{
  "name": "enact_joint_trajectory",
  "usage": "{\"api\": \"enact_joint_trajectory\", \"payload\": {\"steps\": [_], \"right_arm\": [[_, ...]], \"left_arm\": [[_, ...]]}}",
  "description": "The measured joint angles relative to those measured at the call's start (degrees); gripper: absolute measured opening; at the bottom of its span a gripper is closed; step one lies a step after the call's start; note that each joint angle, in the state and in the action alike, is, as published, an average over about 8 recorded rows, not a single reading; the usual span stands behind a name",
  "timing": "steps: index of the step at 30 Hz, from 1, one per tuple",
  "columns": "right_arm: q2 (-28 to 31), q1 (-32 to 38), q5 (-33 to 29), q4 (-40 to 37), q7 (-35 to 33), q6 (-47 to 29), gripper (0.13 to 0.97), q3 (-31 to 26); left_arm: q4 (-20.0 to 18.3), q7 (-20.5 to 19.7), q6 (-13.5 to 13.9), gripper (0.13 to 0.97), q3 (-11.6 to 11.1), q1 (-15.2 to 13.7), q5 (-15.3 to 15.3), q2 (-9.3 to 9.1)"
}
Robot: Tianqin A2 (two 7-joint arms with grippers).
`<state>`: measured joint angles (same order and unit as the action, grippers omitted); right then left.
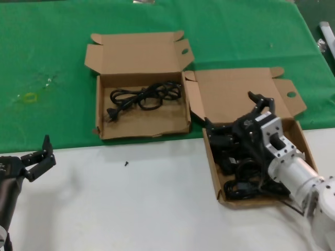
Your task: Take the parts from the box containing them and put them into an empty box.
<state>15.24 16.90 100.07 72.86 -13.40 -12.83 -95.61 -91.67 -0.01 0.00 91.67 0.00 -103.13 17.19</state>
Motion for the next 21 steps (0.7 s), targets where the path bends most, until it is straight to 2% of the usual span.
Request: {"api": "enact_joint_trajectory", "payload": {"steps": [14,21], "right_arm": [[1.4,-12.5,2.3,13.9,9.9,9.5,0.966,2.9],[1.7,-14.5,2.6,16.2,11.5,11.0,0.966,3.4]], "left_arm": [[0.0,0.0,0.0,0.966,0.0,0.0,0.0,0.0],[0.0,0.0,0.0,0.966,0.0,0.0,0.0,0.0]]}}
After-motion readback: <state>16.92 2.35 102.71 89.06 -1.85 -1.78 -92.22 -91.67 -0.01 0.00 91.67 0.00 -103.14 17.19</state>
